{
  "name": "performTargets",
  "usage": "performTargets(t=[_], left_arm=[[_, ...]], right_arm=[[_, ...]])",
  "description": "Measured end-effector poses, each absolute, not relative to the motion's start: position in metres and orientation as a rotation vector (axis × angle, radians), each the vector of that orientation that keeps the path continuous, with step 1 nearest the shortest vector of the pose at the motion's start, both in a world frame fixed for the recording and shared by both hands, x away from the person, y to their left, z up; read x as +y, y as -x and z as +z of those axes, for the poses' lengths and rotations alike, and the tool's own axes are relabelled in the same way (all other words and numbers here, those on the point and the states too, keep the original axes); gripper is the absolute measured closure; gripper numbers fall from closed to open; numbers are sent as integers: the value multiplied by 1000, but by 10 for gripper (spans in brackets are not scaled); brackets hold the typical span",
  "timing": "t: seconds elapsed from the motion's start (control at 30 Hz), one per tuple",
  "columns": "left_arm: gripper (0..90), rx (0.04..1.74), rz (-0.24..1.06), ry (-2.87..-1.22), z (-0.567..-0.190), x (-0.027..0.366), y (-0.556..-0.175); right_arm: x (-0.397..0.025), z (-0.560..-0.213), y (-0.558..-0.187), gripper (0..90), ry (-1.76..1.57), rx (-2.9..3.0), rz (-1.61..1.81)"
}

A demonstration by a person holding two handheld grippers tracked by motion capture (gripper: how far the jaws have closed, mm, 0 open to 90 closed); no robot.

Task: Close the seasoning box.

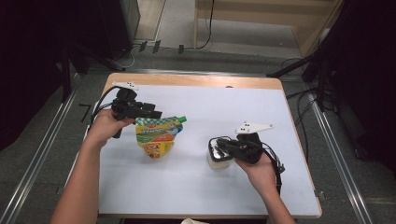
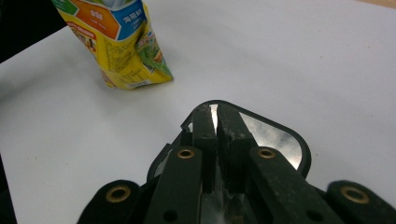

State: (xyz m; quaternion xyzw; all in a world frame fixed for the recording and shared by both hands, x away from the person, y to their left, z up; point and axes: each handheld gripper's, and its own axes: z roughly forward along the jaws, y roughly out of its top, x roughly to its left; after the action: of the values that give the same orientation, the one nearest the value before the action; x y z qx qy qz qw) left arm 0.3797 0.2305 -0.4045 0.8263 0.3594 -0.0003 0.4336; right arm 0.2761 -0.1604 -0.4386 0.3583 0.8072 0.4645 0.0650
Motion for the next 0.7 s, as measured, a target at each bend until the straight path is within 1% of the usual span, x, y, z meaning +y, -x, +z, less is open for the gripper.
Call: performTargets(t=[0.17,0.47,0.7], left_arm=[[402,908,-2,-2046,-405,232,-381],[393,908,12,-2036,-406,234,-381],[378,929,16,-2020,-408,238,-382]], right_arm=[[-165,-433,-276,715,-1065,2424,1394],[-179,-430,-281,562,-1085,2388,1405],[-188,-431,-283,479,-1062,2357,1407]])
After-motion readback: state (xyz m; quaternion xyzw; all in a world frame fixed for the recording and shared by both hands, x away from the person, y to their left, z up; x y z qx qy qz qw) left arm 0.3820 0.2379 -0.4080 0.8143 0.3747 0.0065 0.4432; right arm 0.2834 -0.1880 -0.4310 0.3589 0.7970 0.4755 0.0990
